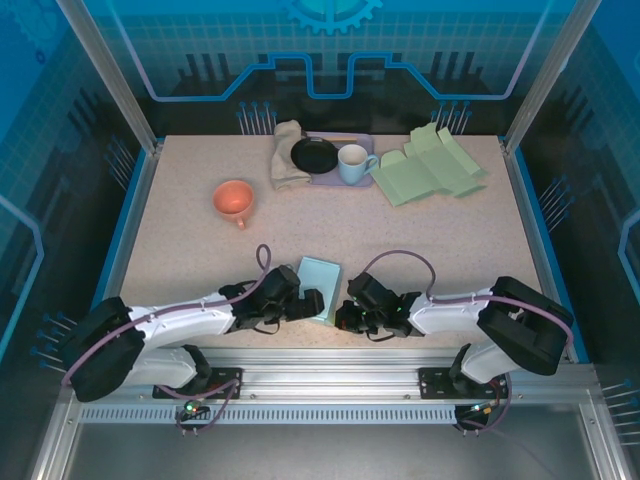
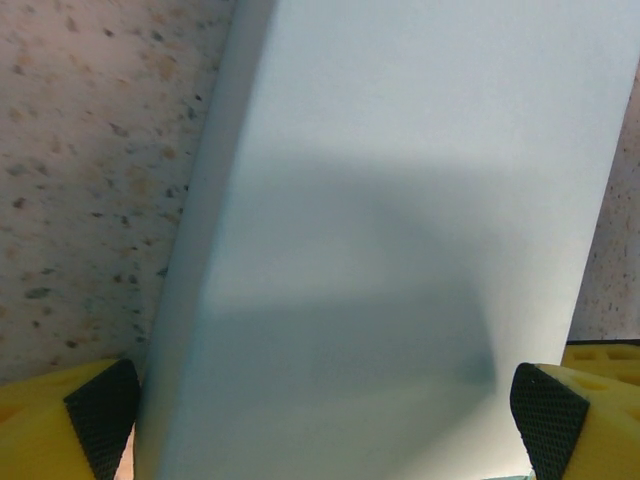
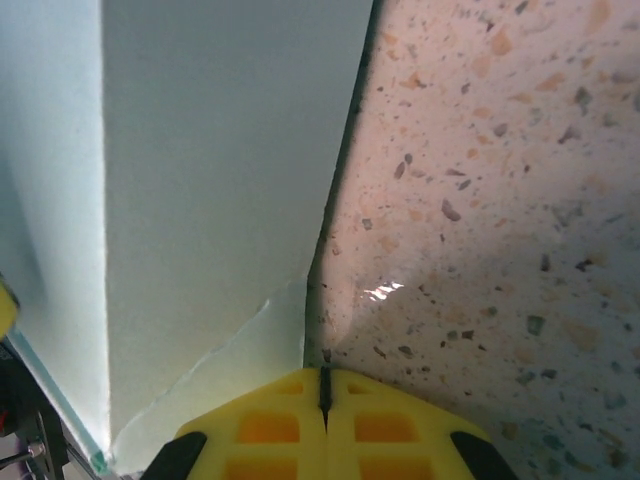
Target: Fold the paper box
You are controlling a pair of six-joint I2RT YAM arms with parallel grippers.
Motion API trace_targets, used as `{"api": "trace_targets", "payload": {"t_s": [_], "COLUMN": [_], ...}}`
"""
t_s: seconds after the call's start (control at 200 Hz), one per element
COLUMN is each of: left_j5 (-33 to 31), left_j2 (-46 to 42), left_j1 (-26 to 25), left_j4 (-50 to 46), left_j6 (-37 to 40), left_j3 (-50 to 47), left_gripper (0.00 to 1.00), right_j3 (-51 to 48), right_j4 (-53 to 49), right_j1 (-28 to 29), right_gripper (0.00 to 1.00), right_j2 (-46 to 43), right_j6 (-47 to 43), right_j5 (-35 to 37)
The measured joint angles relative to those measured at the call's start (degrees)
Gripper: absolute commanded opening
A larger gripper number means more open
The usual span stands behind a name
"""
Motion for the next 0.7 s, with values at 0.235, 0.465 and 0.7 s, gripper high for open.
{"api": "trace_targets", "payload": {"t_s": [0.235,0.465,0.7], "left_j5": [-2.8,-7.3,-9.9], "left_j2": [0.1,2.2,3.7], "left_j1": [-4.6,-8.5,-9.6], "left_j4": [0.9,2.8,2.5], "left_j6": [-4.0,-7.8,-8.2], "left_j3": [-0.6,-0.2,1.0], "left_gripper": [0.98,0.98,0.97], "right_j3": [0.0,0.0,0.0], "right_j4": [0.2,0.2,0.2], "right_j1": [0.0,-0.2,-0.4], "right_gripper": [0.00,0.00,0.00], "right_j2": [0.0,0.0,0.1], "right_j6": [1.1,1.6,1.9], "right_j5": [-0.1,-0.3,-0.8]}}
